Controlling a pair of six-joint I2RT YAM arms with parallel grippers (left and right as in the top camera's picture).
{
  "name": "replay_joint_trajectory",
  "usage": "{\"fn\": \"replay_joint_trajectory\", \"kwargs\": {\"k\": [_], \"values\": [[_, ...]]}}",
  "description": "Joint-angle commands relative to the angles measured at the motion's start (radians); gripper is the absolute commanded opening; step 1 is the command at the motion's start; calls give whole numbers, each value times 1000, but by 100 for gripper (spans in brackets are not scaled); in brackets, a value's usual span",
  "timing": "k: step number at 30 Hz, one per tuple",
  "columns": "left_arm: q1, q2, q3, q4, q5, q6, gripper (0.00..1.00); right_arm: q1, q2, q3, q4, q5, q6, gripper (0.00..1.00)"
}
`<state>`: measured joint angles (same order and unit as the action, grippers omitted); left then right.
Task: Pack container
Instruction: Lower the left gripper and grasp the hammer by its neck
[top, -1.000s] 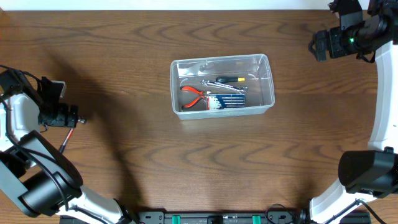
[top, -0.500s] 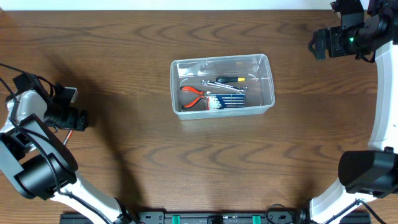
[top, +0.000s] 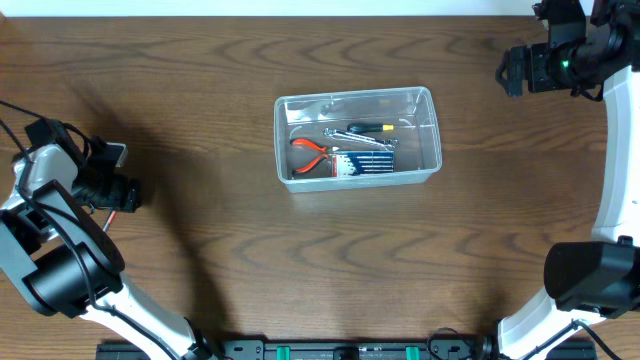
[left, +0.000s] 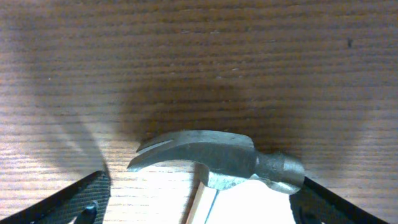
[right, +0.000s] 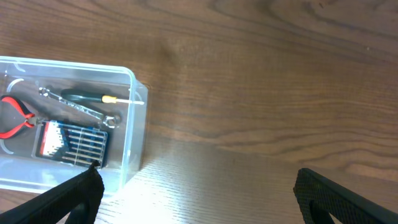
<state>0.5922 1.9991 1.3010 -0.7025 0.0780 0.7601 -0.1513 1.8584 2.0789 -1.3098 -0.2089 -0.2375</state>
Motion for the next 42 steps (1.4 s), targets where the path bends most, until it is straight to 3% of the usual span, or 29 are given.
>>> {"fn": "replay_joint_trajectory", "kwargs": {"k": [1,14,26,42], "values": [[-5,27,-2,-2,-26,6,88,1,9,1,0,2,16,99],[-16,27,-2,-6,-26,6,75,1,9,1,0,3,16,99],[-16,27,-2,-6,-26,6,55,1,9,1,0,3,16,99],[-13,27,-2,10,-50,6,52,1,9,1,0,3,16,99]]}}
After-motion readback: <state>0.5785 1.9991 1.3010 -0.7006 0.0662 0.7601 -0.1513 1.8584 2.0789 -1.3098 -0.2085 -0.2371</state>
